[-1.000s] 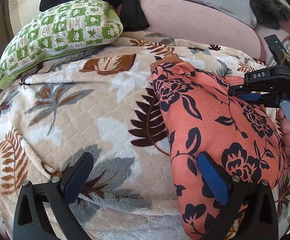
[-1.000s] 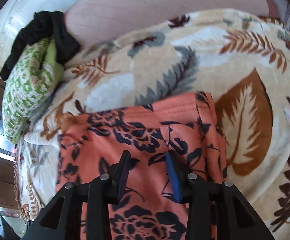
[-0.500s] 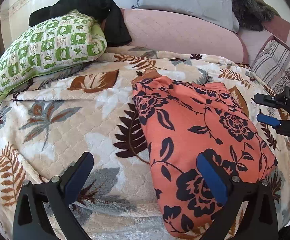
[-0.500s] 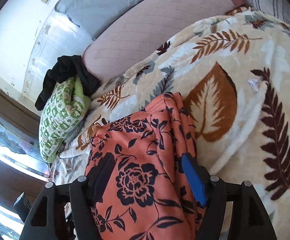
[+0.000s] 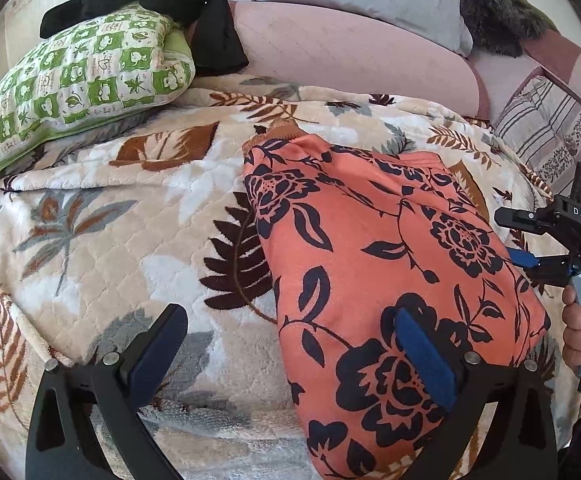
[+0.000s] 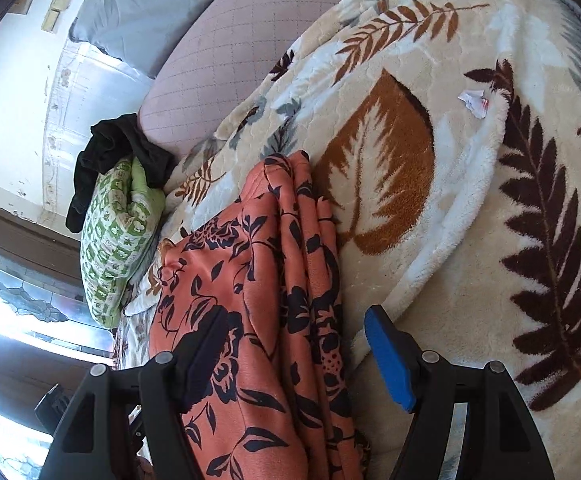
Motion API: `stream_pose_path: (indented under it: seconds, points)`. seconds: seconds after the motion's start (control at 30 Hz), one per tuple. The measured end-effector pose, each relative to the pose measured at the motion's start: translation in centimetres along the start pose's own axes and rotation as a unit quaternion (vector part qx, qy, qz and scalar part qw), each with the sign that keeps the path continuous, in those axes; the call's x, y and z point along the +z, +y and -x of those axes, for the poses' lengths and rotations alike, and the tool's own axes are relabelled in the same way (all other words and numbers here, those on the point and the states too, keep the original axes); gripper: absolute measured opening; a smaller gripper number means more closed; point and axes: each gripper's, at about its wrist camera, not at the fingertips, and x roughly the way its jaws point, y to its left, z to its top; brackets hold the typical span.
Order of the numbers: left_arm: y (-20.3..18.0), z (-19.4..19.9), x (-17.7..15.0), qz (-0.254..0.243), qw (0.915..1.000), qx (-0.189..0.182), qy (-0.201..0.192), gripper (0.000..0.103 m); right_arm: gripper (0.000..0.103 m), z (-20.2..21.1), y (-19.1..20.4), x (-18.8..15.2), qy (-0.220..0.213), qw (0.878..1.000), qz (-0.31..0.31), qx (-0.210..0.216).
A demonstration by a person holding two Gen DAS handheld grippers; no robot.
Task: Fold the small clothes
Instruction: 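Regrasp the shirt side with the right gripper while the left gripper presses it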
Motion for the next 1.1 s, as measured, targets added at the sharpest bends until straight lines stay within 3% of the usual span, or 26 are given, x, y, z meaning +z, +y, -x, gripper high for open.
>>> stream_pose_path:
  seconds: [0.3, 0.57, 0.67, 0.8, 1.03, 1.1]
  points:
    - [-0.1, -0.3, -0.1, 0.0, 1.0, -0.001, 0.003, 0.103, 0.082, -1.2, -0.4, 0.0, 0.018, 1.0, 0.003, 0.013]
    - [-0.1, -0.4, 0.0, 0.002, 0.9999, -0.01, 0.007, 0.103, 0.084, -2.9, 0.4, -0.3, 0.052, 0.997, 0.002, 0.059]
    - [-0.1, -0.4, 0.0, 0.003, 0.9999, -0.014, 0.008, 0.103, 0.084, -3.4, 1.4, -0.7, 0.051, 0.997, 0.026, 0.047]
    - [-0.3, -0.5, 0.0, 0.002, 0.9998, -0.017, 0.009, 0.103, 0.084, -4.0, 2.0, -1.2, 0.063, 0.995, 0.024, 0.071]
    - [-0.6, -0.5, -0.1, 0.001, 0.9996, -0.026, 0.011, 0.103, 0.082, -4.0, 3.5, -1.7, 0.053, 0.994, 0.054, 0.075]
    - [-0.6, -0.6, -0.1, 0.003, 0.9995, -0.03, 0.013, 0.103, 0.075, -4.3, 3.6, -1.8, 0.052, 0.995, 0.064, 0.062]
